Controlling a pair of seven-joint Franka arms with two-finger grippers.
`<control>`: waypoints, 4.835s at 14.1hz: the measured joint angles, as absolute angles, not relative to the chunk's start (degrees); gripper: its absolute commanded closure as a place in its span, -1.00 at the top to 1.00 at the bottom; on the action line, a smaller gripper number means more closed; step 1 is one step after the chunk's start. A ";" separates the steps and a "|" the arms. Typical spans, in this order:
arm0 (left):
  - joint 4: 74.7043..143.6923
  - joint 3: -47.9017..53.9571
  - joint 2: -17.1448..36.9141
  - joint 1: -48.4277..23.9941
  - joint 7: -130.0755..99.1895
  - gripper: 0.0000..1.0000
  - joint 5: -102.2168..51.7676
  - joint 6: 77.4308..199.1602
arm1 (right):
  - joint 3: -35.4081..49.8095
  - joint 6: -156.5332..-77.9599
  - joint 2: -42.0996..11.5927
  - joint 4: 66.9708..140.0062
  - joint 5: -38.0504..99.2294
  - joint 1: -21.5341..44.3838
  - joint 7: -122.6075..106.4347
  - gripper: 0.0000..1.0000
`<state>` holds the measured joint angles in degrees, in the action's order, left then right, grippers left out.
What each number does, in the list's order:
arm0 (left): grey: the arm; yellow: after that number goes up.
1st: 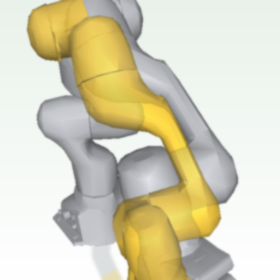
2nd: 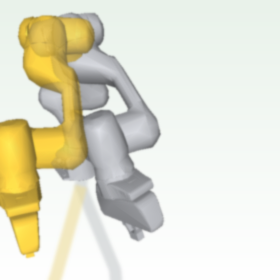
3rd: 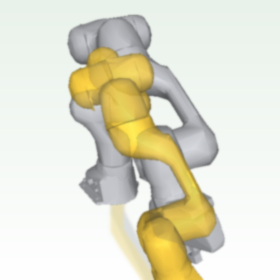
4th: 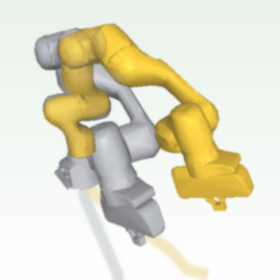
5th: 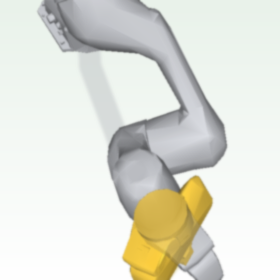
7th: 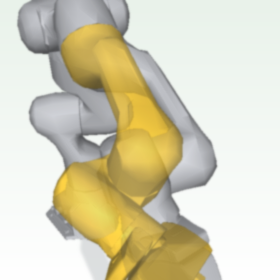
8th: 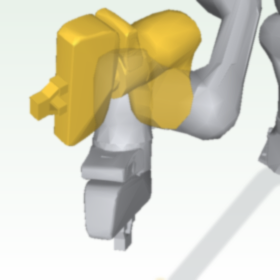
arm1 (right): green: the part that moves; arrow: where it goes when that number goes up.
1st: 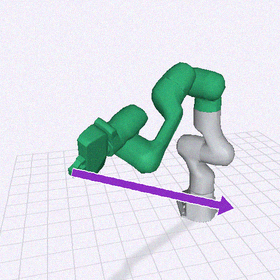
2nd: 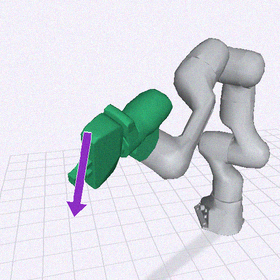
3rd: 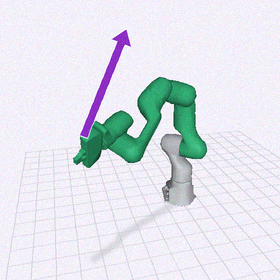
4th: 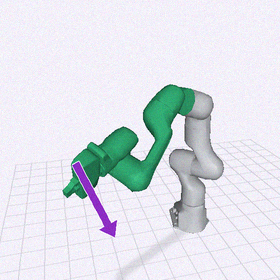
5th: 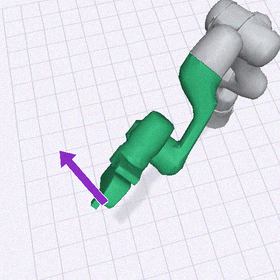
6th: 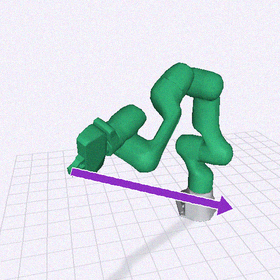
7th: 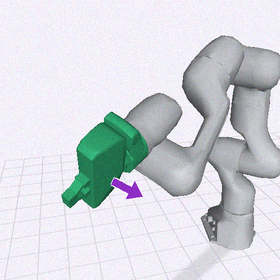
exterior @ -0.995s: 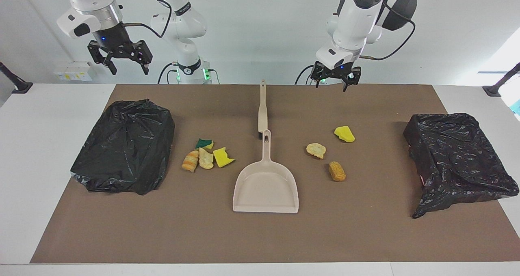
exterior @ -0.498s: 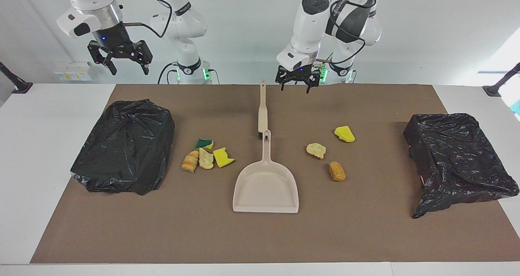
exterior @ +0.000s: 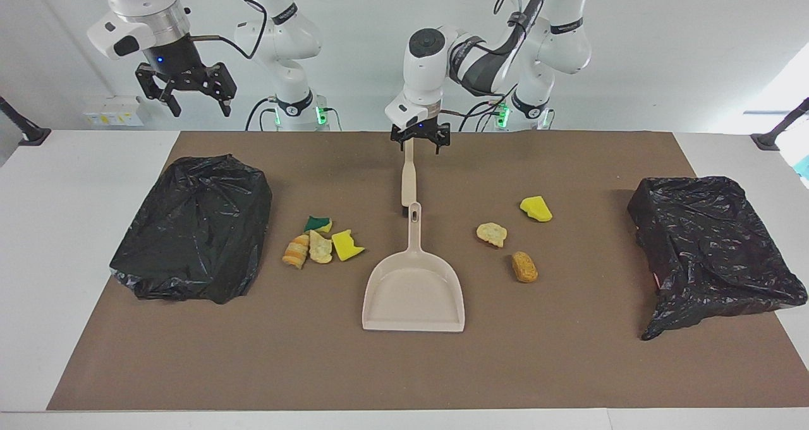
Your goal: Sweep and dump trash in bin
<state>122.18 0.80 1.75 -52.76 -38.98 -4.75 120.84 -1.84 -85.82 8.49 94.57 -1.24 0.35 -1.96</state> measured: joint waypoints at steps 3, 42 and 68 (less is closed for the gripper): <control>126.69 0.82 1.52 -56.18 -40.41 1.00 -4.77 125.76 | -1.87 -85.82 8.49 94.57 -1.24 0.35 -1.96 1.00; 120.71 -1.87 0.30 -28.05 -62.58 -1.00 3.68 94.73 | -0.79 -101.19 -2.06 98.62 -0.34 14.09 14.74 1.00; 125.18 -1.52 -2.25 -19.76 -26.55 -1.00 -4.60 111.47 | -0.35 -123.08 -26.20 95.22 2.17 32.63 33.49 -1.00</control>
